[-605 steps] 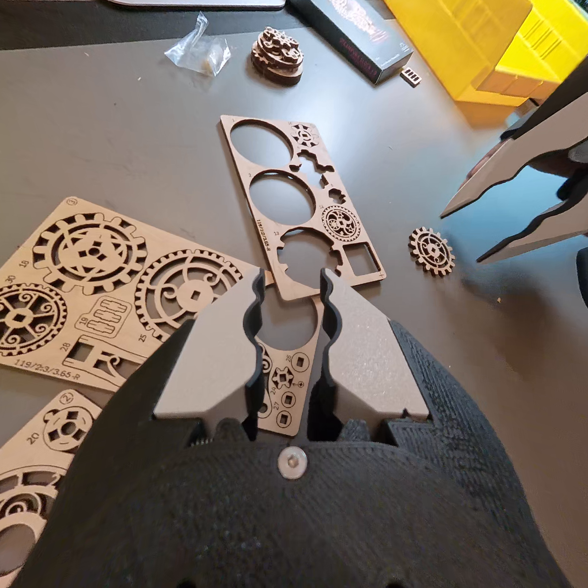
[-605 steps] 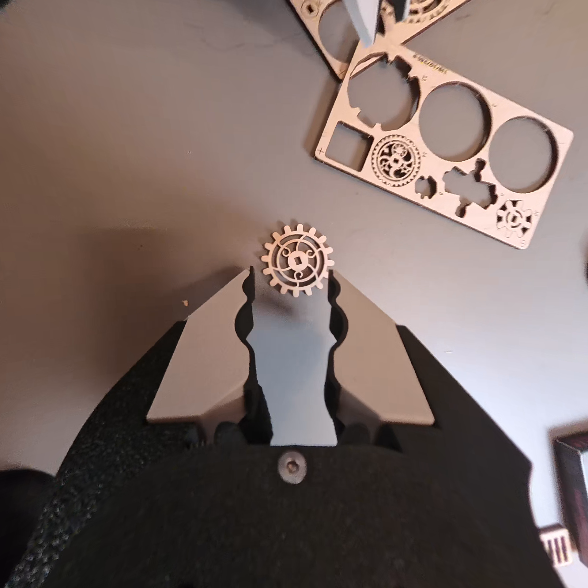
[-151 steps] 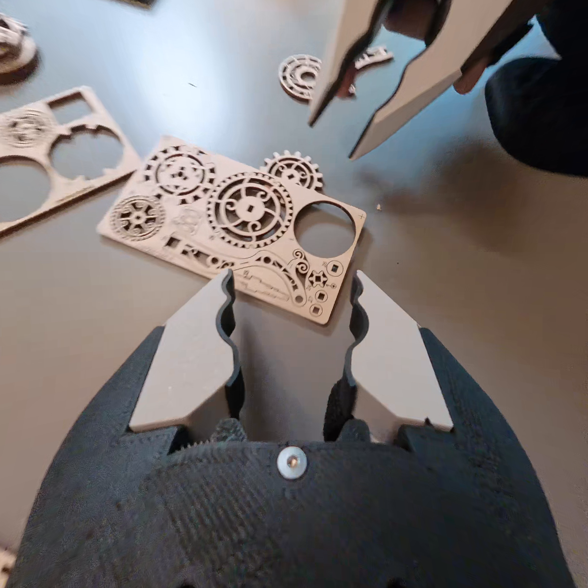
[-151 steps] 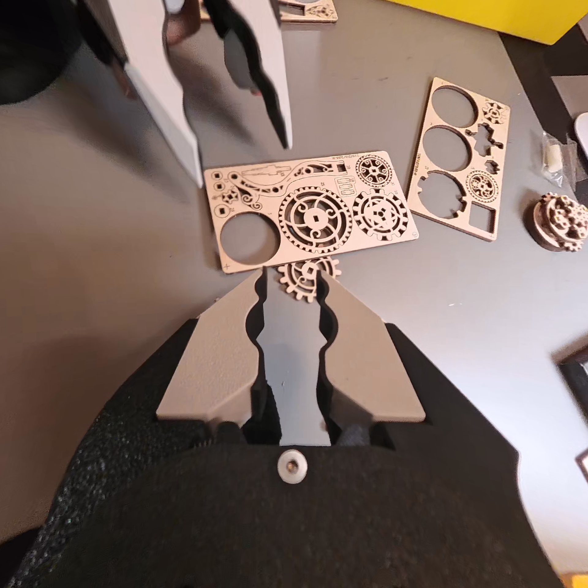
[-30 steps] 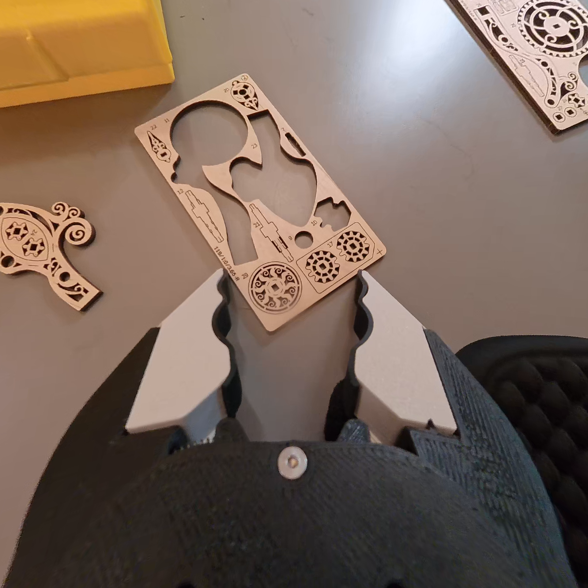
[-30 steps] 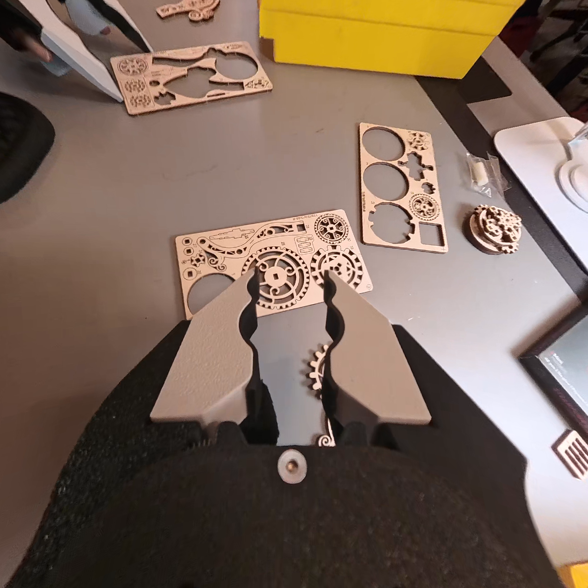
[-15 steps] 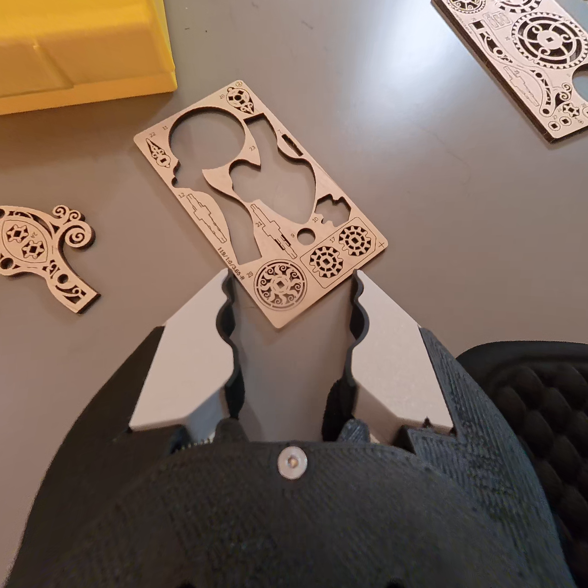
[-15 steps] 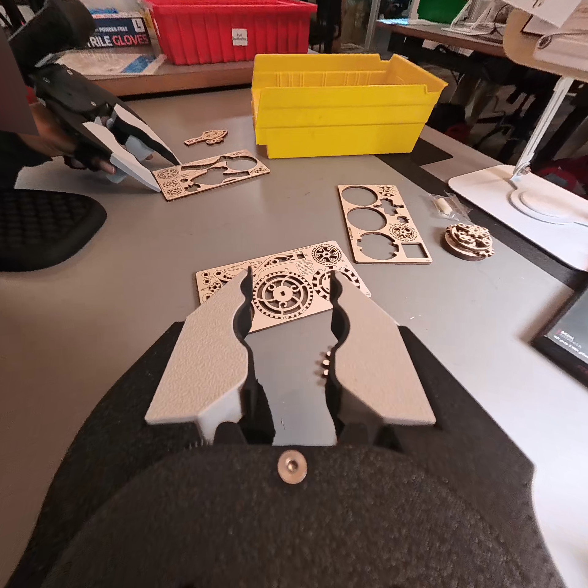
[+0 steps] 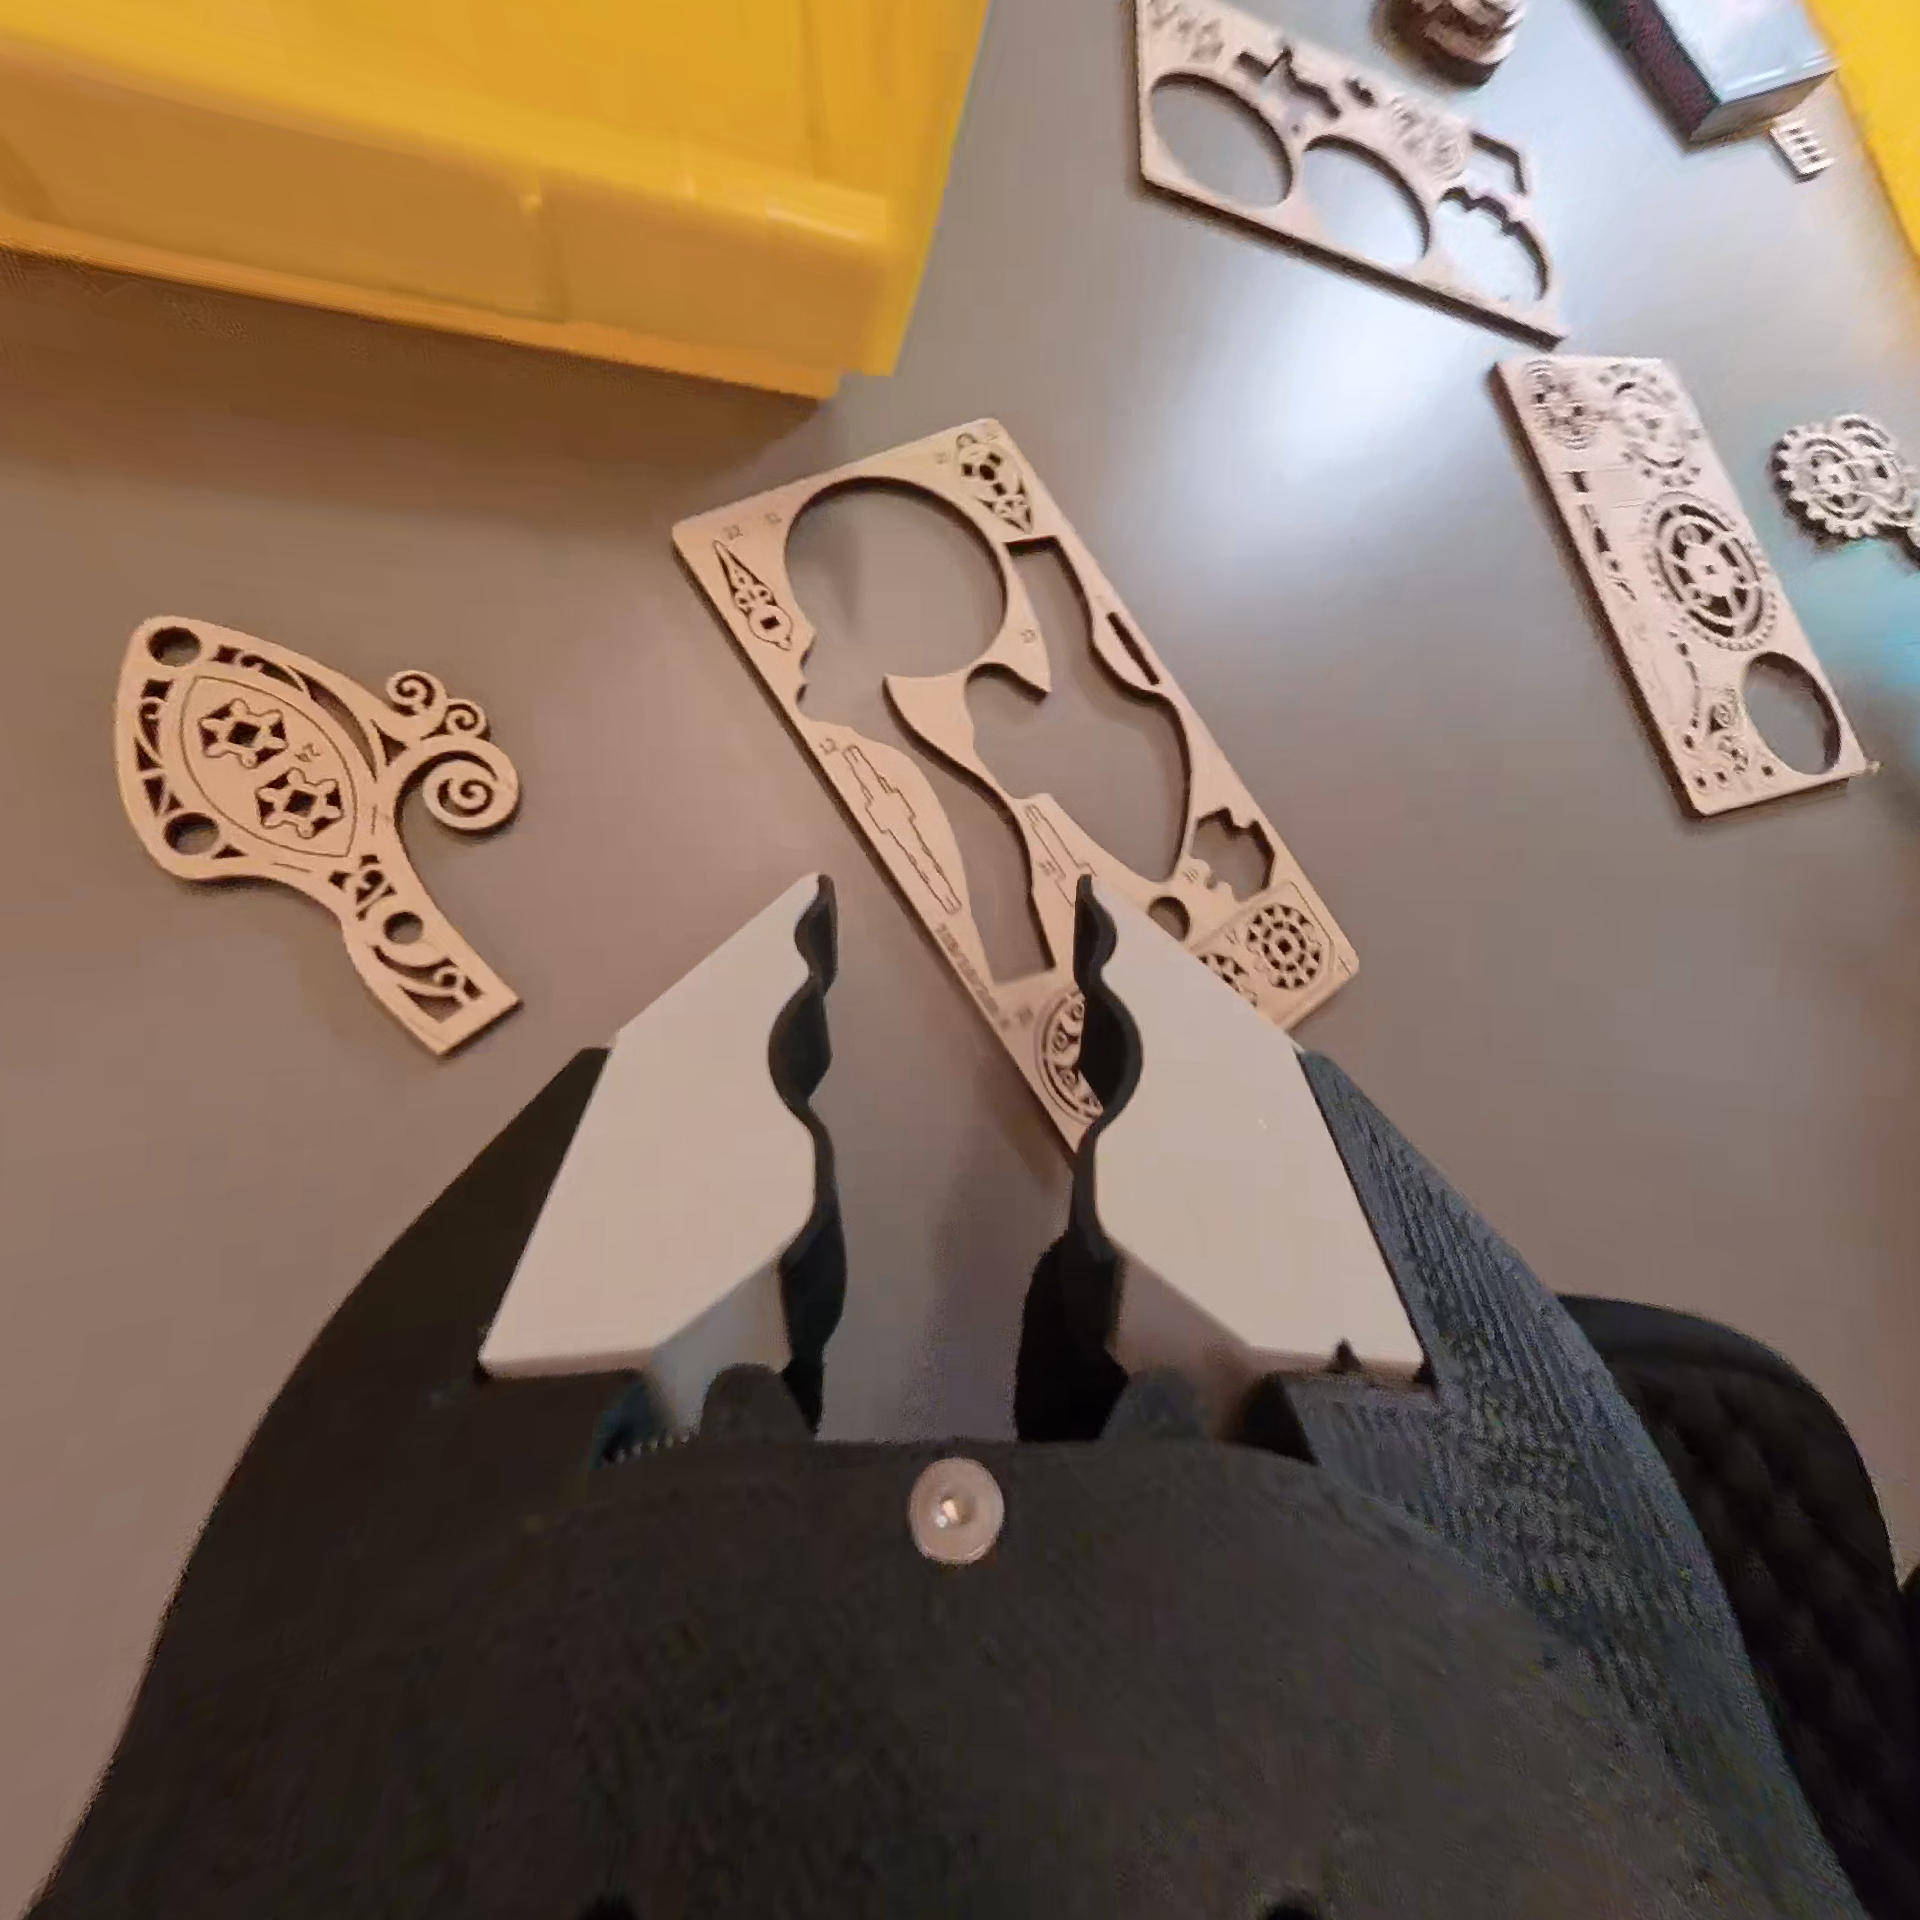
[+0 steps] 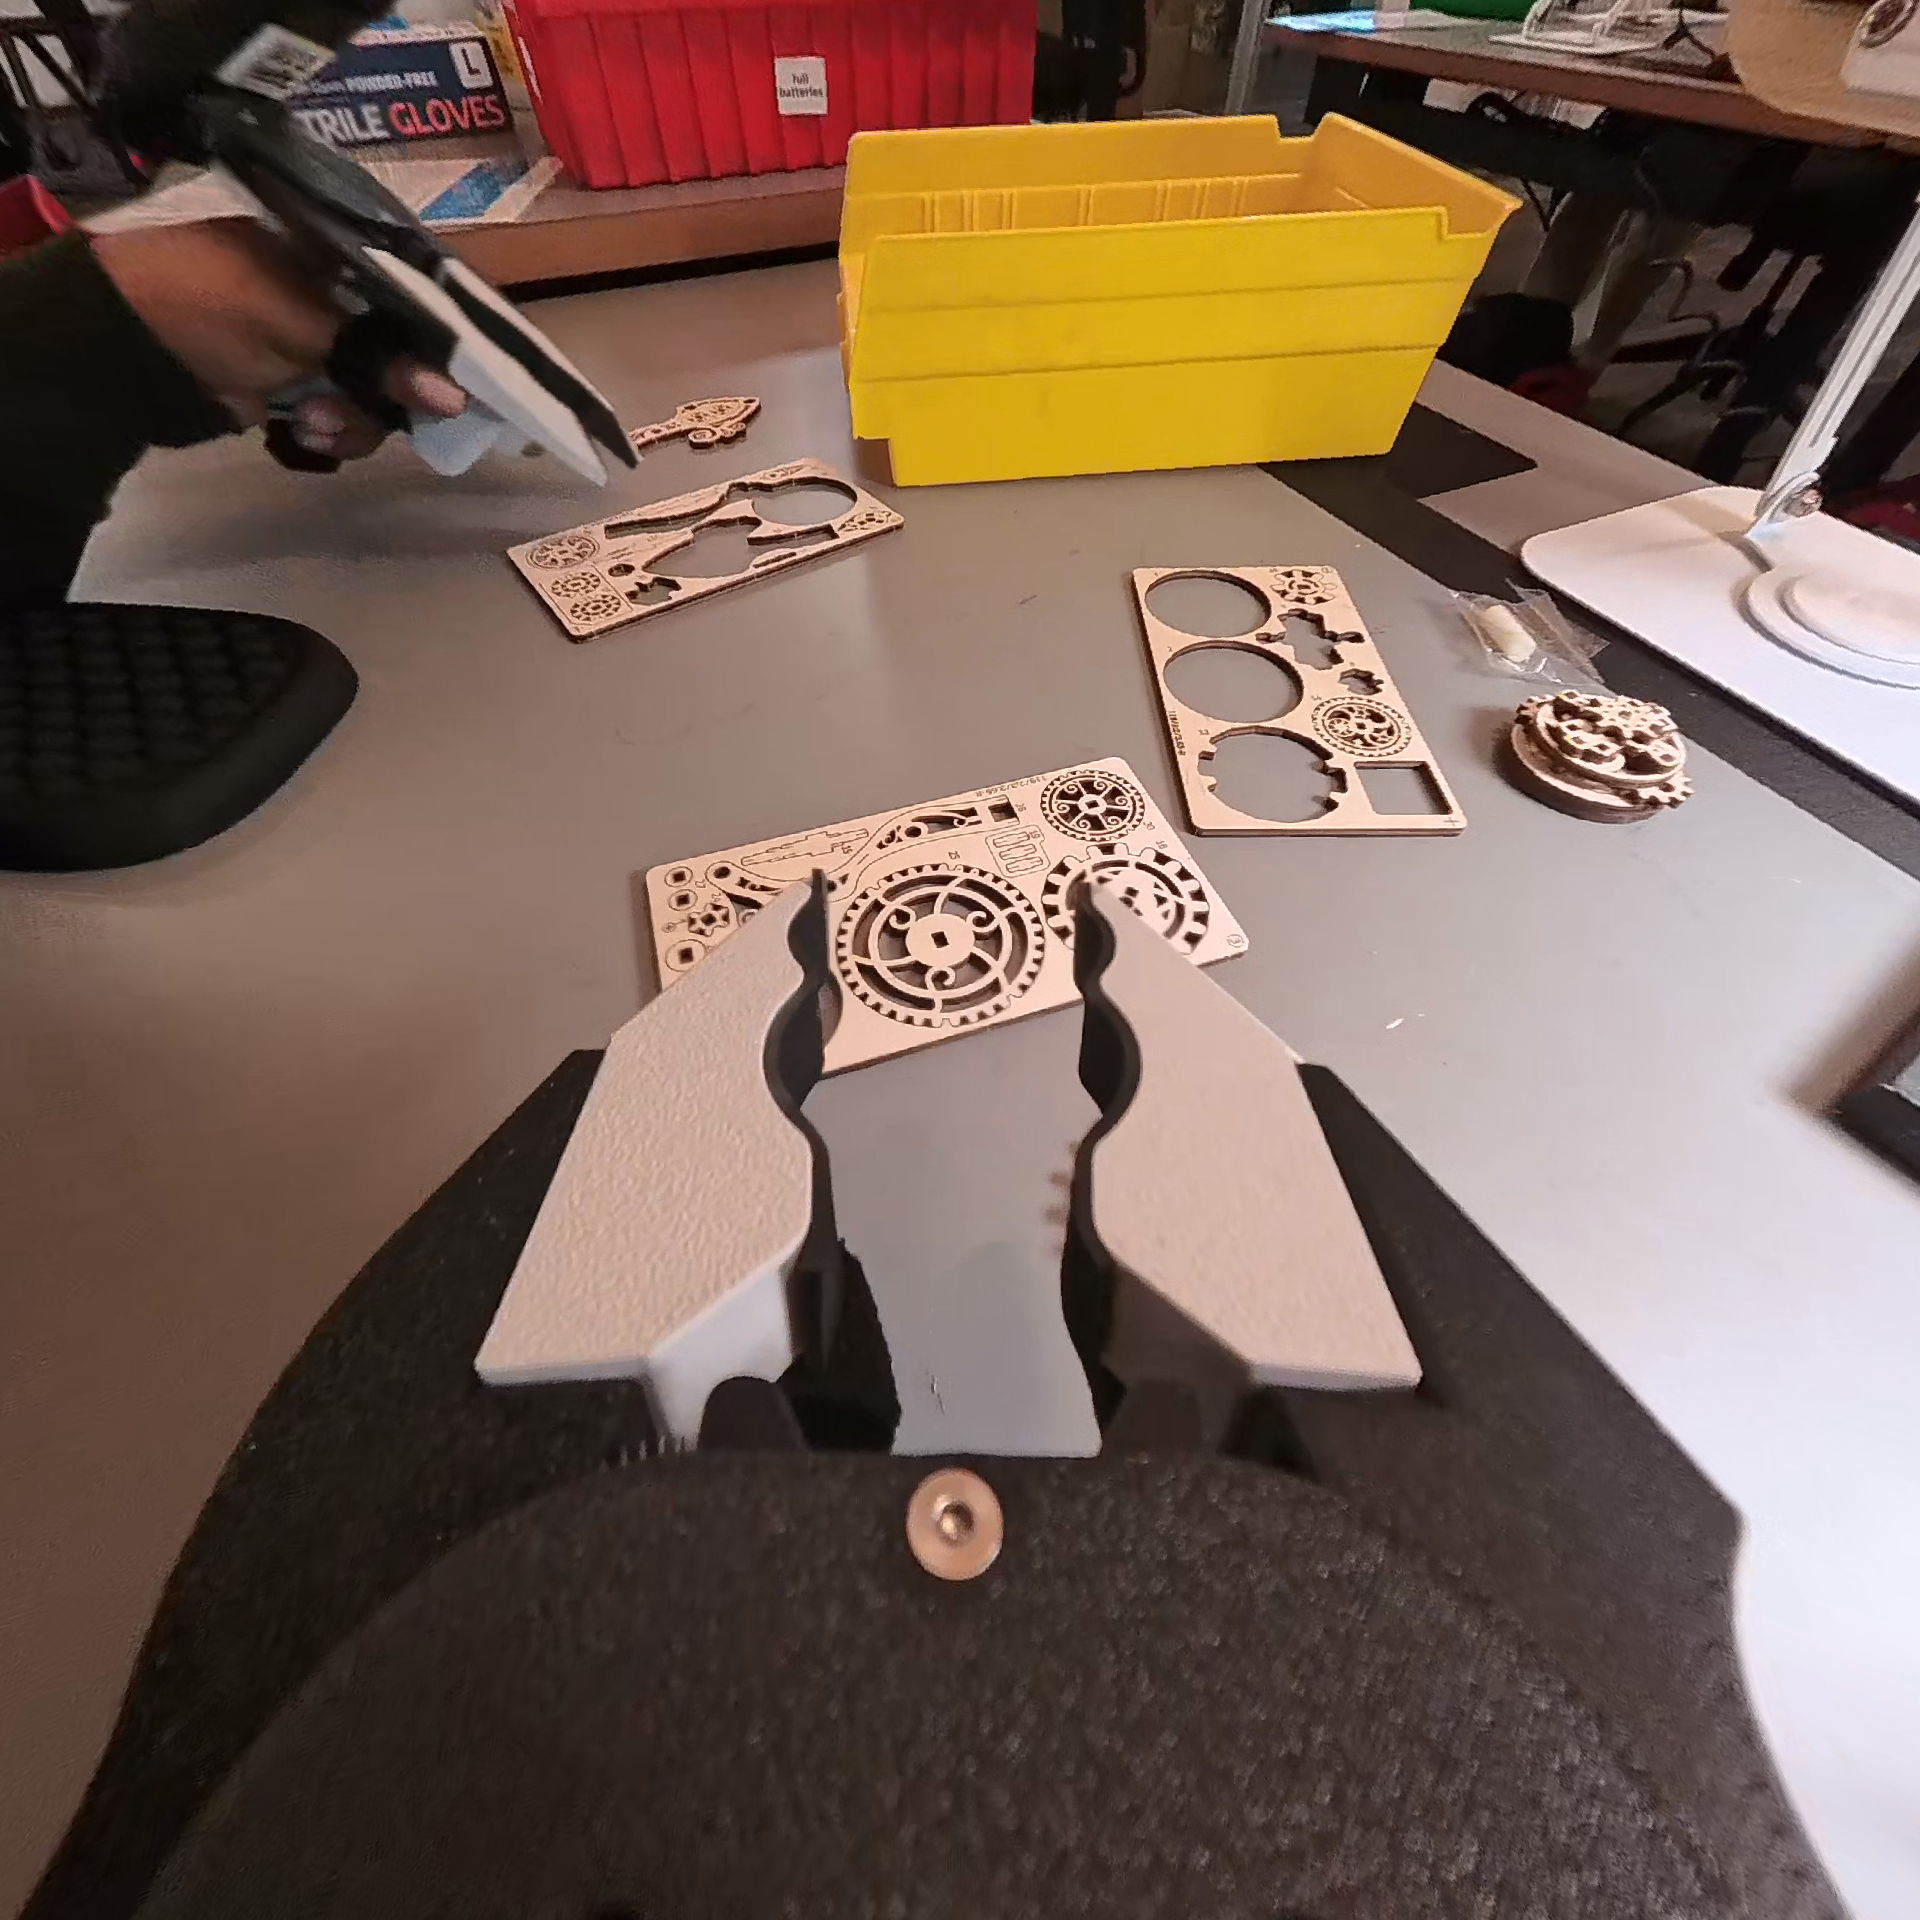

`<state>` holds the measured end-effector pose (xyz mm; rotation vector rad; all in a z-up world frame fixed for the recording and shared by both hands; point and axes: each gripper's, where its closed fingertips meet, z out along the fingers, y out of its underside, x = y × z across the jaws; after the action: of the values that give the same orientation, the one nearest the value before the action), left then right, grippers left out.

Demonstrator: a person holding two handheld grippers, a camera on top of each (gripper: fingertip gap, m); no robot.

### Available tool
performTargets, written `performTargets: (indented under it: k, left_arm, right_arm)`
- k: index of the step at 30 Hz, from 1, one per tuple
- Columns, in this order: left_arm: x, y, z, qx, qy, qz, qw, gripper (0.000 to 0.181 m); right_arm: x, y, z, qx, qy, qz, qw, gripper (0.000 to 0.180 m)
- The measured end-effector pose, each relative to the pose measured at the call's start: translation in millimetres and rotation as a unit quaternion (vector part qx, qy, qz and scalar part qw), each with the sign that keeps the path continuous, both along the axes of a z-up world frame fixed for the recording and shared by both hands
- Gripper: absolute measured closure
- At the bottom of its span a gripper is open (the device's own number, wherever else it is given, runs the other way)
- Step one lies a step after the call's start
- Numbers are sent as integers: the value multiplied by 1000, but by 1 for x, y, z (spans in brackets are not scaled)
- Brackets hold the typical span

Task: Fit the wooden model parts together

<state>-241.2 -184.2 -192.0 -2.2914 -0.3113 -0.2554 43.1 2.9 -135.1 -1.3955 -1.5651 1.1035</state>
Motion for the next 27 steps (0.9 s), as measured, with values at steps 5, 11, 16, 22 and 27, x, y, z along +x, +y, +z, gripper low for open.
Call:
performTargets:
  k: [5, 11, 16, 22, 27]
  left_arm:
    - [-4, 15, -16, -66, 41, 2, 997, 141]
    - [-1, 11, -20, -117, 123, 3, 985, 151]
    - [3, 13, -19, -114, 166, -21, 979, 166]
    - [51, 54, 19, -17, 233, -122, 965, 168]
    - [127, 107, 82, 124, 284, -211, 927, 168]
  right_arm:
    - [2, -5, 0, 19, -1, 2, 1000, 137]
    - [1, -6, 3, 16, 13, 3, 1000, 141]
    - [0, -10, 7, 16, 27, 4, 999, 144]
    - [-4, -20, 14, -11, 45, 11, 999, 143]
    - [-14, -18, 13, -129, 44, -14, 991, 130]
